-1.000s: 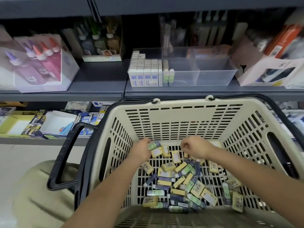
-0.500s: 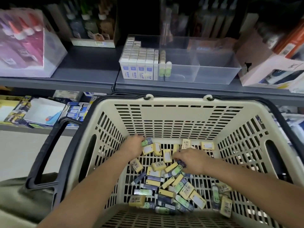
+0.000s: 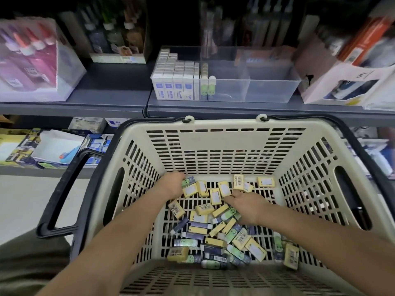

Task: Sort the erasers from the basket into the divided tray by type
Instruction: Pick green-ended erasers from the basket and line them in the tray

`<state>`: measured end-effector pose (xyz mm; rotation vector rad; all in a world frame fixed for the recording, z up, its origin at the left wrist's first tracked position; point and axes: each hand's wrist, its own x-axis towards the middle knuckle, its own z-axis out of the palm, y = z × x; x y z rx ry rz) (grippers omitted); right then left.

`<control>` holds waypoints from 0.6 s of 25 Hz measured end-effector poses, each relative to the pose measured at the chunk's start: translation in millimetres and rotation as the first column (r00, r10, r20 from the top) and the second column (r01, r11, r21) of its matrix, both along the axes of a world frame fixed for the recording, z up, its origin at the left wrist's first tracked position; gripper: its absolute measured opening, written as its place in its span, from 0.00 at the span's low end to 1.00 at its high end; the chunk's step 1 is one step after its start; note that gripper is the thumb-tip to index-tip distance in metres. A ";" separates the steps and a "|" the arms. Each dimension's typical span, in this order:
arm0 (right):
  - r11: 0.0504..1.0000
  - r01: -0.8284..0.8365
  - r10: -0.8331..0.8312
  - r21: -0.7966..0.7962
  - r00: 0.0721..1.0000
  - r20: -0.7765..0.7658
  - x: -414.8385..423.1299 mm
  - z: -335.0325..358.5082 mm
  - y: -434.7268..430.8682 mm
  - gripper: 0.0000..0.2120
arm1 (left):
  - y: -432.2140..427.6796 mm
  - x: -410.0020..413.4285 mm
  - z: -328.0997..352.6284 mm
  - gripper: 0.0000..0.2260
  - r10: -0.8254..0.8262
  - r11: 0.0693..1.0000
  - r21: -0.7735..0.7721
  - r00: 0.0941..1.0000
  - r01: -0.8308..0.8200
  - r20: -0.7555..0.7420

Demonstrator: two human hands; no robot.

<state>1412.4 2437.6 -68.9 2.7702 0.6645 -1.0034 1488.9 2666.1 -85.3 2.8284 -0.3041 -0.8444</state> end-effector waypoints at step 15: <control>0.639 0.347 -0.347 0.687 0.927 -0.145 24.8 83.8 9.8 0.35 | -21.4 -27.8 108.5 0.03 -0.046 0.953 -0.302 0.998 0.033 -0.037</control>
